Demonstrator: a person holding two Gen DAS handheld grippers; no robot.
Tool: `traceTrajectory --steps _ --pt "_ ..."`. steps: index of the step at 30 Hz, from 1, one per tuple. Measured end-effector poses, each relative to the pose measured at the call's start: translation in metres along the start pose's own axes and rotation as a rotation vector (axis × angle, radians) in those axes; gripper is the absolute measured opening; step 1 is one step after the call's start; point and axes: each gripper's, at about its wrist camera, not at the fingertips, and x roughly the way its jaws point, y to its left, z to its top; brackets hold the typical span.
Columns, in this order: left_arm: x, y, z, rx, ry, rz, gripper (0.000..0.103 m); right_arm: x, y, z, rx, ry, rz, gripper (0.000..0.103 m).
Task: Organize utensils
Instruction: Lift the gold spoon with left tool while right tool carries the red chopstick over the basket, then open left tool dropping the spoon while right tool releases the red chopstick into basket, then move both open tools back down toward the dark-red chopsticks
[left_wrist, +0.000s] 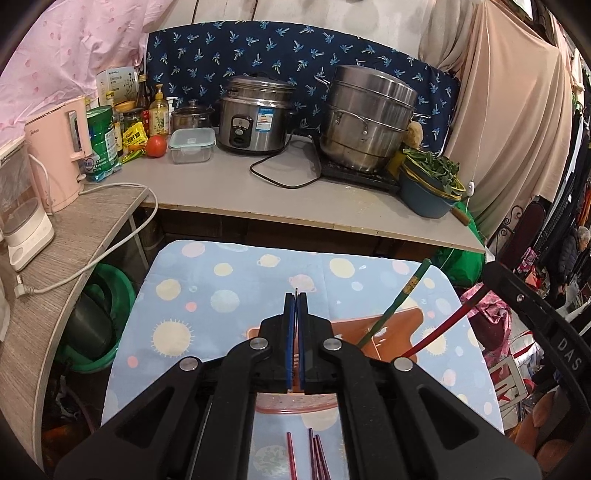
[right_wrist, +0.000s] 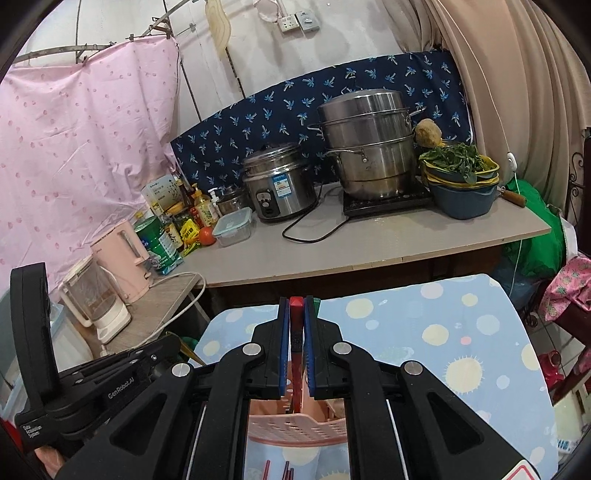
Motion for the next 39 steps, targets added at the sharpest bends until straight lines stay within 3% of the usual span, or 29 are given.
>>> traceTrajectory --steps 4,6,9,23,39 --pt "-0.003 0.000 0.000 -0.008 -0.004 0.008 0.003 -0.005 -0.004 -0.002 0.004 0.005 -0.001 0.015" --pt "-0.005 0.000 0.000 -0.018 -0.009 0.012 0.015 -0.008 -0.006 -0.004 0.008 0.006 -0.002 0.016" --pt "-0.011 0.001 0.001 -0.023 -0.026 0.025 0.025 -0.013 -0.009 -0.008 0.012 0.011 -0.002 0.019" --pt "-0.041 -0.002 -0.016 0.000 -0.049 0.057 0.026 -0.029 -0.005 -0.046 0.005 0.082 0.018 0.020" --pt "-0.072 0.002 -0.085 0.042 -0.026 0.104 0.026 -0.064 0.006 -0.124 -0.058 0.194 0.010 0.020"
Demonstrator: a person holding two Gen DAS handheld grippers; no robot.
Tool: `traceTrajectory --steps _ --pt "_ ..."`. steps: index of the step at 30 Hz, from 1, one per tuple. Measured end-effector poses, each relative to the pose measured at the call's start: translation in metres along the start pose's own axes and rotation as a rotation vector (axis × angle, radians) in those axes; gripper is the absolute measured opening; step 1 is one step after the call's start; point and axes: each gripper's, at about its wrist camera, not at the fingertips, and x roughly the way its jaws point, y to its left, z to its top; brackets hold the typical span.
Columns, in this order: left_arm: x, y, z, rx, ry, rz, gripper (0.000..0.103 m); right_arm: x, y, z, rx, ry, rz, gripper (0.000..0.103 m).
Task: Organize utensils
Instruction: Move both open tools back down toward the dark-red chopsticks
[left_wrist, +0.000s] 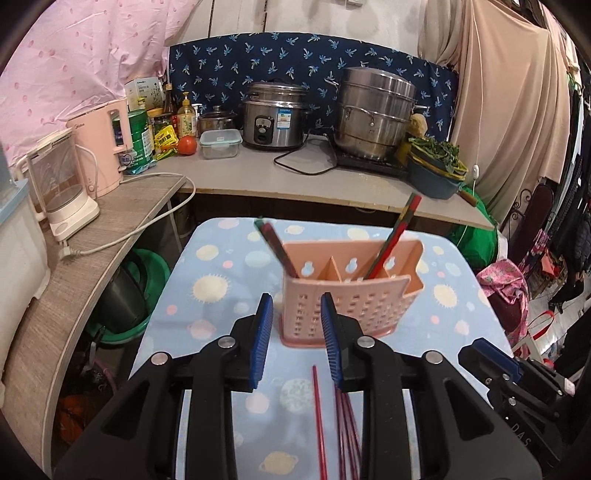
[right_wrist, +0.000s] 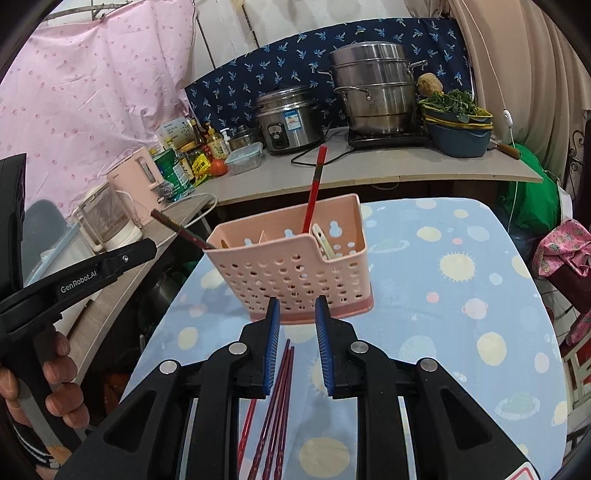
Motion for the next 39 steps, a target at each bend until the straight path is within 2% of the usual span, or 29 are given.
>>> traceTrajectory --steps 12,21,31,39 --pt "0.002 0.005 -0.082 0.027 0.128 0.018 0.026 -0.004 0.001 -0.087 -0.010 0.162 -0.006 0.020" --pt "0.008 0.008 -0.137 0.032 0.235 0.021 0.026 0.002 0.010 -0.140 -0.029 0.268 -0.012 0.020" --pt "0.009 0.010 -0.174 0.026 0.310 0.018 0.026 0.007 0.020 -0.164 -0.051 0.322 -0.004 0.020" --pt "0.008 0.013 -0.185 0.017 0.328 0.020 0.026 0.012 0.027 -0.171 -0.068 0.340 -0.001 0.020"
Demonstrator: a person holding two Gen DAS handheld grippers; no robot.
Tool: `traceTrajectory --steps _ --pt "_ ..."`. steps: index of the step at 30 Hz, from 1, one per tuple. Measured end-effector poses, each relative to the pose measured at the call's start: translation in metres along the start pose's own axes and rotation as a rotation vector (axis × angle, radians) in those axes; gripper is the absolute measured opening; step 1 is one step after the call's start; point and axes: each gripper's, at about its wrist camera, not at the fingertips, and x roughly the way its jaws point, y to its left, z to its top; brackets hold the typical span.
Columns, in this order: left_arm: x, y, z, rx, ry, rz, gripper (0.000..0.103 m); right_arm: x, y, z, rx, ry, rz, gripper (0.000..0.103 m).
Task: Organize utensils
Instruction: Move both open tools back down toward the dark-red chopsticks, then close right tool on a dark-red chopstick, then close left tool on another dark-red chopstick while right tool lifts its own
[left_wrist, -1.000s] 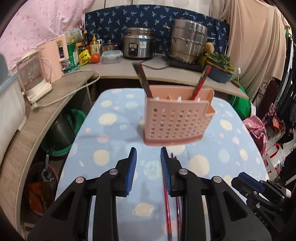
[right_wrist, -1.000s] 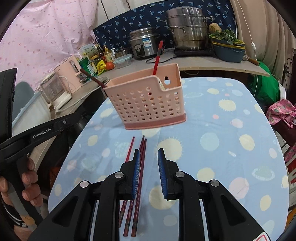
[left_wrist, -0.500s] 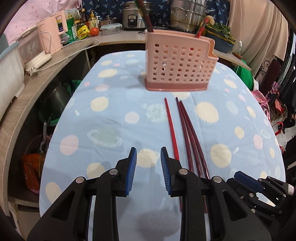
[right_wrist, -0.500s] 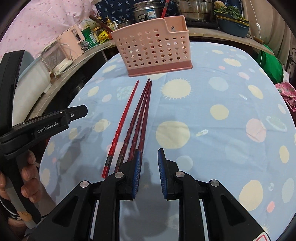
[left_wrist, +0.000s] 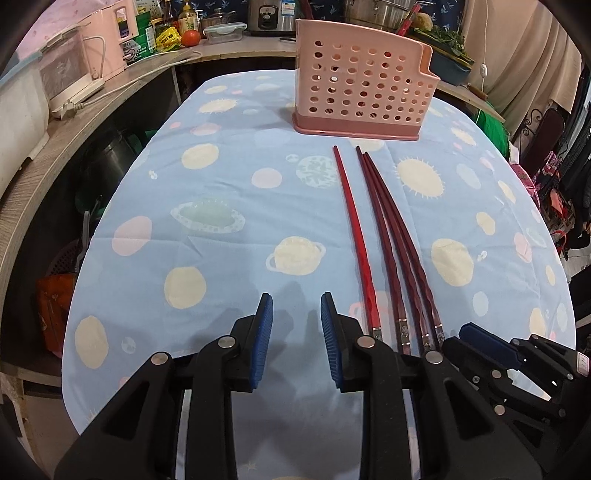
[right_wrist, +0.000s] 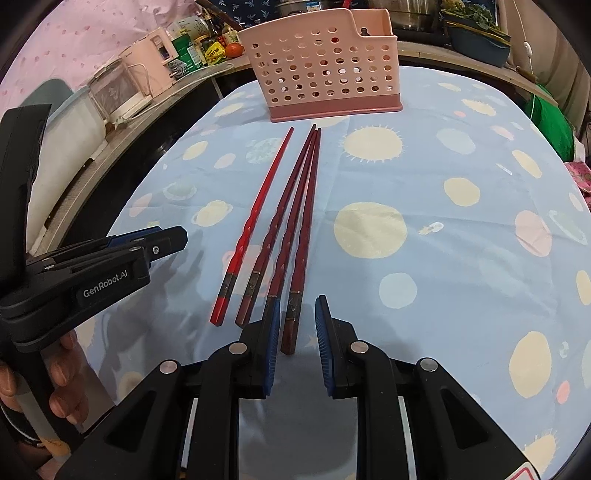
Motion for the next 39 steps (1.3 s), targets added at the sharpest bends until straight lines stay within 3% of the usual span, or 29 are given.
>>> traceTrajectory --steps 6,12,39 --pt "0.001 -0.001 -0.004 0.002 0.007 -0.004 0.030 0.007 0.000 -0.004 0.002 0.009 -0.007 0.019" --pt "0.003 -0.005 -0.005 0.013 0.013 -0.010 0.031 0.008 -0.006 -0.005 0.012 0.004 -0.013 0.008" --pt "0.019 -0.033 -0.014 0.058 0.072 -0.065 0.039 -0.003 -0.034 -0.014 0.104 -0.026 -0.045 0.007"
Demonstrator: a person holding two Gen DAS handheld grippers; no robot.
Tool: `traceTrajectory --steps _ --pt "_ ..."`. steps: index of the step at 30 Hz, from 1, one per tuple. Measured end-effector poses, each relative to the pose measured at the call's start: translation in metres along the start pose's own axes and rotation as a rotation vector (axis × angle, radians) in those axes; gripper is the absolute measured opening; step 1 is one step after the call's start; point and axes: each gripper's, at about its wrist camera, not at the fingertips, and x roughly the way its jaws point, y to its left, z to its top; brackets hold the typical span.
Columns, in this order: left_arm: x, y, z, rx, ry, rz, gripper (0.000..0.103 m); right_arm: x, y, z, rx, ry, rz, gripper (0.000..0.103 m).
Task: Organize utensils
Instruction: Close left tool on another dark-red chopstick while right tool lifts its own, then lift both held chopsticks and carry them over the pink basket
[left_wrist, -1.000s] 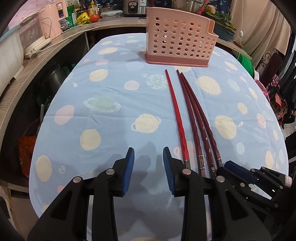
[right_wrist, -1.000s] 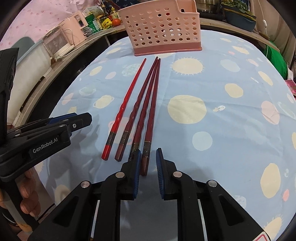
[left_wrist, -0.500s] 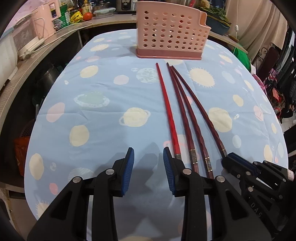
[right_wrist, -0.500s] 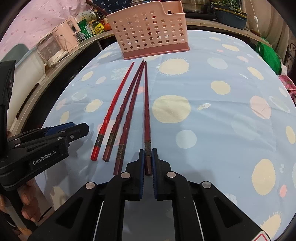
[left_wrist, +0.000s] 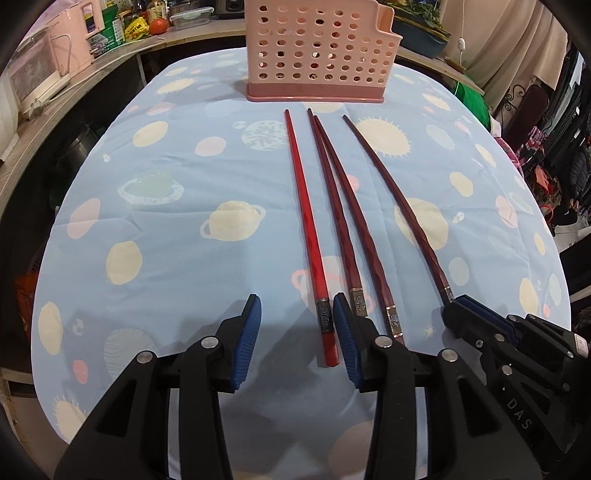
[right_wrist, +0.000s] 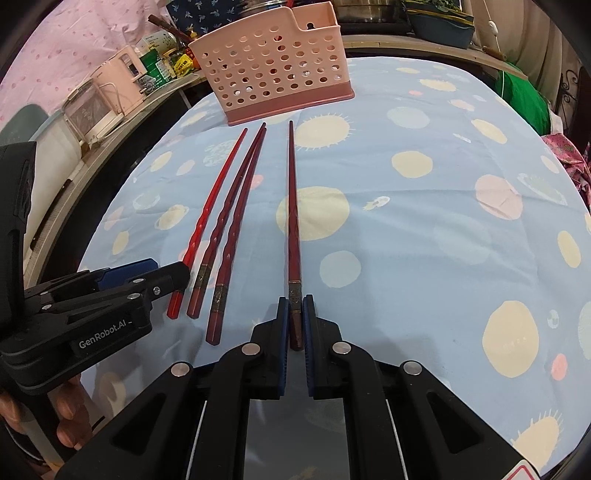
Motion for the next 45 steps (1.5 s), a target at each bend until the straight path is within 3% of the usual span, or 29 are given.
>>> traceTrajectory --steps 8,10,14,22,28,45 --pt "0.000 -0.003 -0.002 0.016 -0.012 0.013 0.037 0.000 0.000 0.000 -0.001 0.000 0.000 0.007" --pt "0.000 -0.004 -0.002 0.020 -0.013 0.007 0.031 0.000 0.000 0.000 -0.001 0.000 0.000 0.007" --pt "-0.001 -0.002 -0.003 0.017 -0.009 -0.009 0.007 0.000 0.000 0.000 0.000 0.000 0.001 0.007" --pt "-0.012 0.003 -0.003 -0.013 -0.027 -0.028 0.007 -0.011 0.003 0.001 -0.001 -0.020 0.013 0.007" --pt "-0.039 0.011 0.003 -0.045 -0.084 -0.037 0.007 -0.036 0.003 0.013 0.011 -0.080 0.033 0.007" --pt "-0.115 0.037 0.083 -0.115 -0.305 -0.044 0.007 -0.119 -0.005 0.108 0.029 -0.353 0.078 0.007"
